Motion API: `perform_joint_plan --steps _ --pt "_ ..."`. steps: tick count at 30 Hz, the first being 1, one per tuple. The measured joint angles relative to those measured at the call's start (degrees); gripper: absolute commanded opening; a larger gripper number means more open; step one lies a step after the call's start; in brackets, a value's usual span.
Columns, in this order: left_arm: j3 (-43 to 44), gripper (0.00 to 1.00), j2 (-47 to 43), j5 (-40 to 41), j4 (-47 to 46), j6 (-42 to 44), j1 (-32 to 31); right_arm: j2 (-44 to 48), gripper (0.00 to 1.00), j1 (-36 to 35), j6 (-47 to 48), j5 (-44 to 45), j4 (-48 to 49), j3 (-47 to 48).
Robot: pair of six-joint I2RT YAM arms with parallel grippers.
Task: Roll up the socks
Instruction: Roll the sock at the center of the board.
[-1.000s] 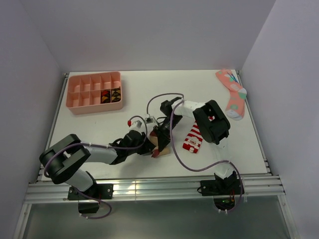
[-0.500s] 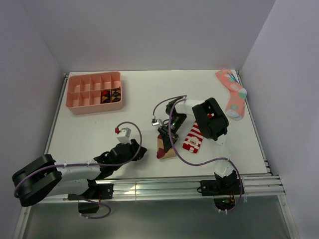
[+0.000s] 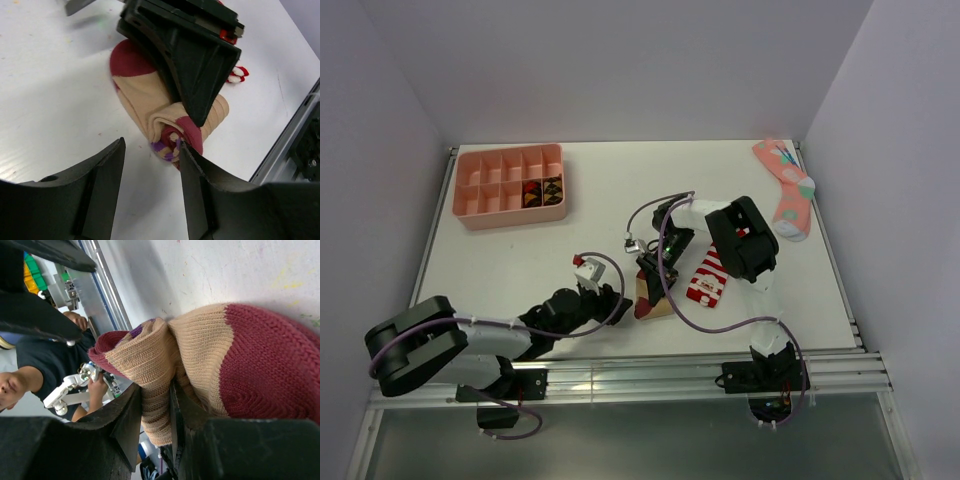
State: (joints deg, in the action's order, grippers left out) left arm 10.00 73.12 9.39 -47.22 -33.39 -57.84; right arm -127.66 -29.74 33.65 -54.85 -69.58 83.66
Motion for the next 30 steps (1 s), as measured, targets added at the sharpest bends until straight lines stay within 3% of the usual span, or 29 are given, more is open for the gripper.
perform_joint_plan --steps 14,30 --pt "5.46 0.56 10.49 -10.10 -8.76 5.49 0.85 -0.02 0.22 0.00 0.00 0.02 0.04 -0.02" --pt "7.63 0.49 21.75 -17.94 -15.06 5.05 4.09 -0.22 0.21 0.00 0.04 0.02 0.00 -0.09"
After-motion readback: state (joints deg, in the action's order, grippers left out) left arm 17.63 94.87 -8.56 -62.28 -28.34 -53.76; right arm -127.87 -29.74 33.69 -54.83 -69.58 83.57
